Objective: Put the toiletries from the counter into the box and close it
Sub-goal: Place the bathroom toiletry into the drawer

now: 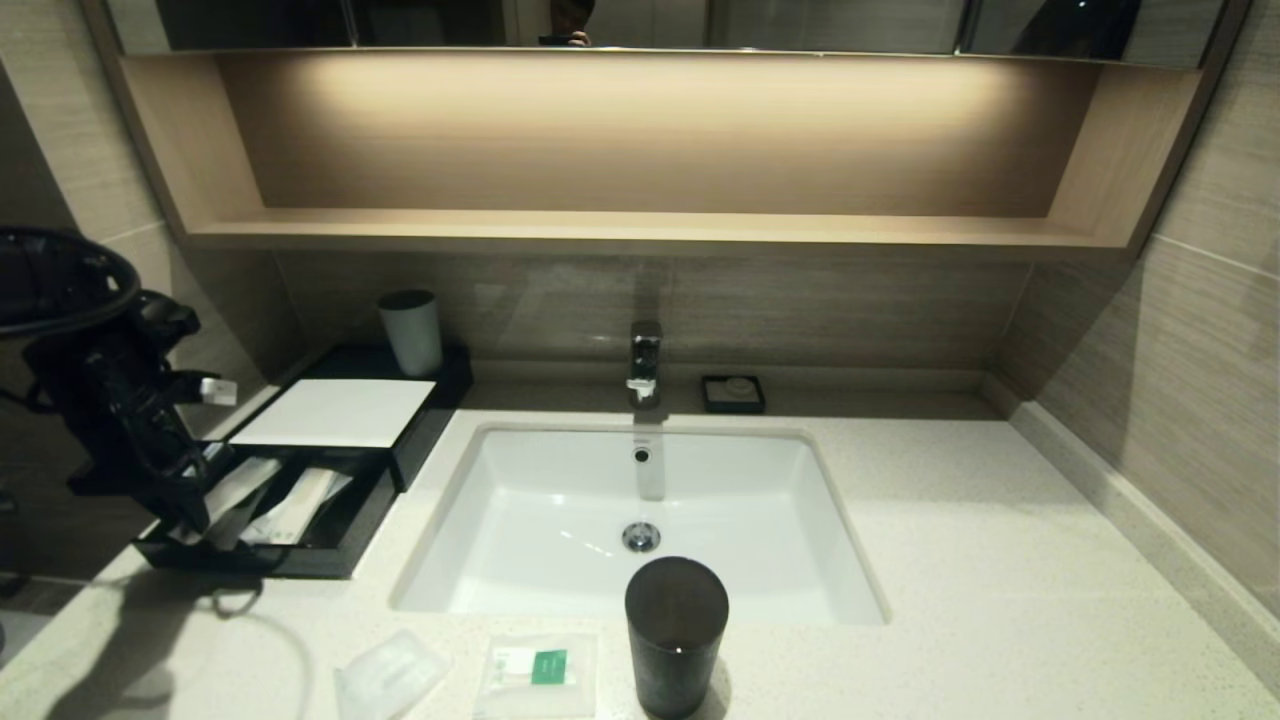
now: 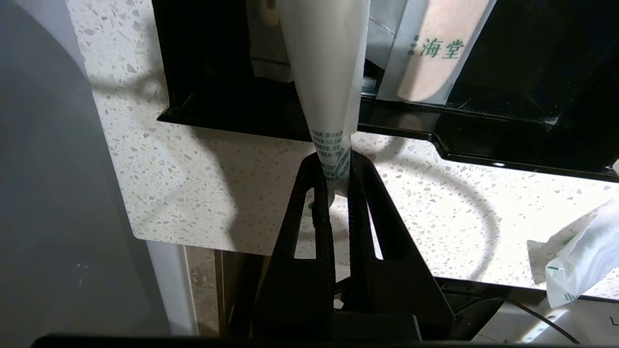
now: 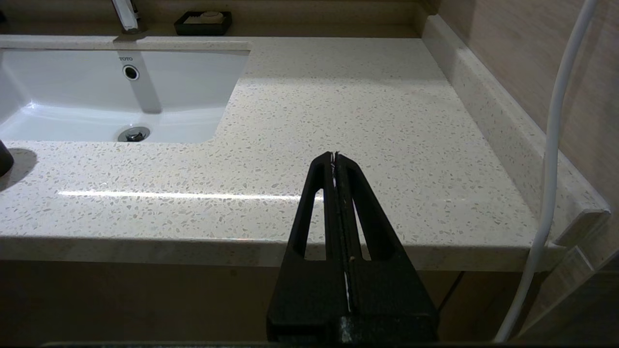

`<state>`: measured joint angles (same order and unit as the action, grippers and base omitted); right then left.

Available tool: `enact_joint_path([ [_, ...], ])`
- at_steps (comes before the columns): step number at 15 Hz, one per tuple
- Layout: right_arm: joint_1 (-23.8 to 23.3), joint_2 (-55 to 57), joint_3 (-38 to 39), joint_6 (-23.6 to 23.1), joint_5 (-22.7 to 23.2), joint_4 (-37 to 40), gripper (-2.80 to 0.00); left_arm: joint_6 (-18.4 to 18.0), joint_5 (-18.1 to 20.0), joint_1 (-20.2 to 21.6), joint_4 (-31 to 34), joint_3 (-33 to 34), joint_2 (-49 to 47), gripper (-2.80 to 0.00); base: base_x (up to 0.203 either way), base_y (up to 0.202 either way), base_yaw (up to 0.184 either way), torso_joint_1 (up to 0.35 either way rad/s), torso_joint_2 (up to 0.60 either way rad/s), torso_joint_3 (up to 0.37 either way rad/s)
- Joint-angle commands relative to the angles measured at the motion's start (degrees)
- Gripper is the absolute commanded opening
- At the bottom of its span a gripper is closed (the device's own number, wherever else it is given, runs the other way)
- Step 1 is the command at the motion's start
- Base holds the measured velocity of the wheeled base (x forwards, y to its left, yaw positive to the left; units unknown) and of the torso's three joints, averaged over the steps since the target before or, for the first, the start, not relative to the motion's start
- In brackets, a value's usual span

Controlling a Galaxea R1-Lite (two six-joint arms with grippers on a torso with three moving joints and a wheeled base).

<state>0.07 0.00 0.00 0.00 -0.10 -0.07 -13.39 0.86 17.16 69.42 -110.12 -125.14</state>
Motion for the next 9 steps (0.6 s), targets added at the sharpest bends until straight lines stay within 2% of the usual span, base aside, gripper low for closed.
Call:
enact_joint_path([
  [1,0.0,0.0,0.1,0.0,0.0,0.0,-2.8,-0.1,0.0,0.0,-0.2,0.0,-0.3,-2.8,0.0,0.0,0.0,0.0,0.0,0.0],
  [9,0.0,0.0,0.1,0.0,0.0,0.0,-2.8,-0.1,0.9,-0.2,-3.4,0.0,-1.9,-2.8,0.0,0.0,0.0,0.0,0.0,0.0],
])
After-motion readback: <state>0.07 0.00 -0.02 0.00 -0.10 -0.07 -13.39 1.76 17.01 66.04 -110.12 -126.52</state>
